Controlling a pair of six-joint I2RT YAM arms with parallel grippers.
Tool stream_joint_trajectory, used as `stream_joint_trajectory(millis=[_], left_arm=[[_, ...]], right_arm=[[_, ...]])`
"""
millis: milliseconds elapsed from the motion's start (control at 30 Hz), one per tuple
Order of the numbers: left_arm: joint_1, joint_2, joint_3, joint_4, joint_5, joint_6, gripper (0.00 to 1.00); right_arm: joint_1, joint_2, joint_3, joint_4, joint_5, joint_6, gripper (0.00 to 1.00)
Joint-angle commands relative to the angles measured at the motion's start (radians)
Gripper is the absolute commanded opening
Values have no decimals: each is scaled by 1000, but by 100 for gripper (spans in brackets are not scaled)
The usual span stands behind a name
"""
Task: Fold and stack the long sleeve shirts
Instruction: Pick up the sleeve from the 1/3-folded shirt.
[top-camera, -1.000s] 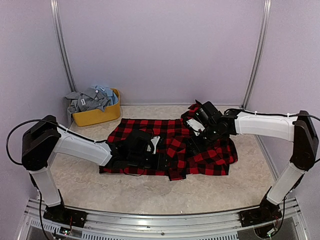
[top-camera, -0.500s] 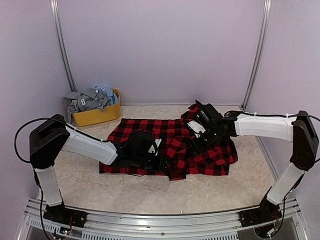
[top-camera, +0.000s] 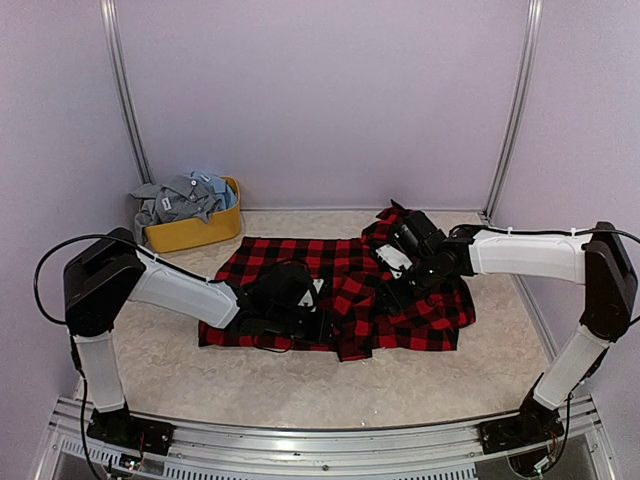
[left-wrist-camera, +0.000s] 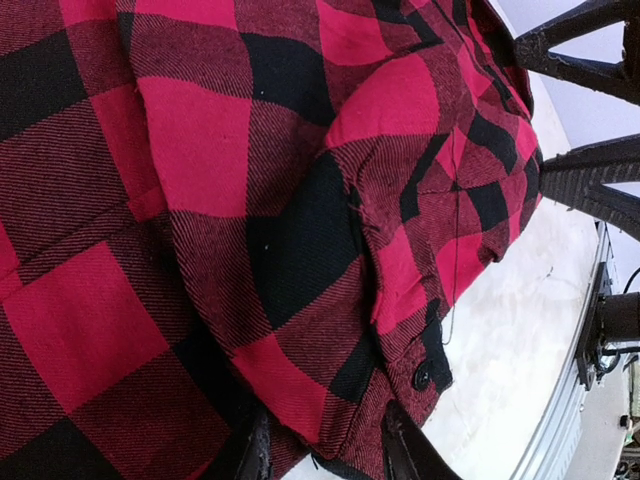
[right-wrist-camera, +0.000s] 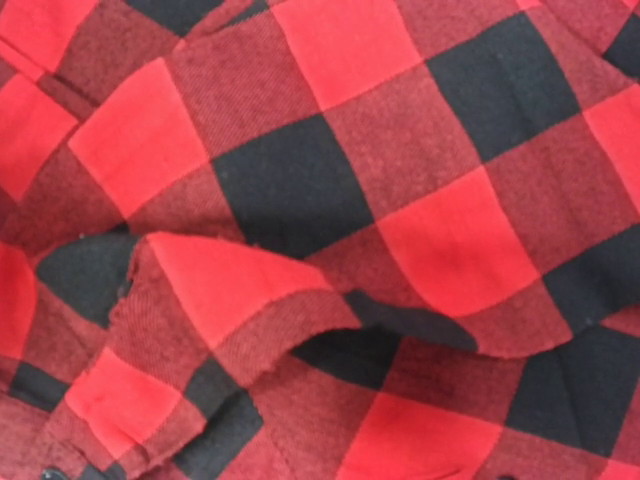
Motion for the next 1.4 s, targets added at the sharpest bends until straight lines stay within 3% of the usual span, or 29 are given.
stream_joint_trajectory(millis=[0, 333, 733, 800, 1133, 1367], left_arm=[[6, 30, 29, -14, -10, 17, 33], [6, 49, 47, -32, -17, 22, 26], [19, 28, 54, -36, 34, 35, 0], [29, 10, 60, -61, 55, 54, 0], [98, -146, 150, -436, 212, 236, 0], [178, -147, 194, -655, 292, 387, 0]], right_arm=[[-8, -4, -5, 12, 1, -9, 70], [-8, 0, -12, 12, -2, -11, 69], [-8, -3, -21, 17, 7, -10, 68], [-8, -19, -22, 11, 40, -9, 68], [-30, -139, -38, 6, 95, -7, 70], [-32, -136, -48, 19, 100, -14, 70]])
